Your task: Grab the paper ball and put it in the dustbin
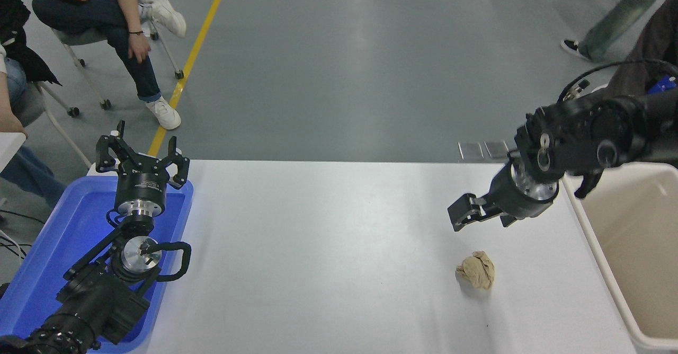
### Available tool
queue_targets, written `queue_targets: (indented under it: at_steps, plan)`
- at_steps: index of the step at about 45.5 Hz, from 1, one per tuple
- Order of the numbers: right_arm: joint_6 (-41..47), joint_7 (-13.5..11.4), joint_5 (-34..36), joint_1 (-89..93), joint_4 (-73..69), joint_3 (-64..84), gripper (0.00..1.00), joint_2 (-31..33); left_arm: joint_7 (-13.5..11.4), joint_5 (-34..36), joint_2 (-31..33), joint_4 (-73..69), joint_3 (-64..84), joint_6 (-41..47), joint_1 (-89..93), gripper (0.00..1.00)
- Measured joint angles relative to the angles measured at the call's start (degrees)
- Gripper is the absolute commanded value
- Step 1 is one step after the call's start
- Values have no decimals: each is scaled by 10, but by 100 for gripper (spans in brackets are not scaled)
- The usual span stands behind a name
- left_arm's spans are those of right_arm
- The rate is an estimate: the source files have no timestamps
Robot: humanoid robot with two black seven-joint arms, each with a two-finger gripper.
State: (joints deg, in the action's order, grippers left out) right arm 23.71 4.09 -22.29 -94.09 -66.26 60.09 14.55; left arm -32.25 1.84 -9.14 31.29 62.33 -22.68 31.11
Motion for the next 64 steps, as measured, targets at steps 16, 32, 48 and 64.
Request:
queue_targets:
  at_steps: [16, 32, 48, 64]
  plan:
    - [-61, -1, -44, 150, 102, -30, 100, -5, 0, 0, 0, 0, 0, 0, 0, 99]
    - [-99, -4, -54, 222, 157, -38, 89, -16, 0, 0, 0, 0, 0, 0, 0, 99]
    - [-107, -5, -55, 239, 169, -43, 14, -20, 0, 0, 0, 0, 0, 0, 0, 99]
    - [-103, -1, -55, 233, 163, -40, 0, -18, 0, 0, 0, 0, 0, 0, 0, 99]
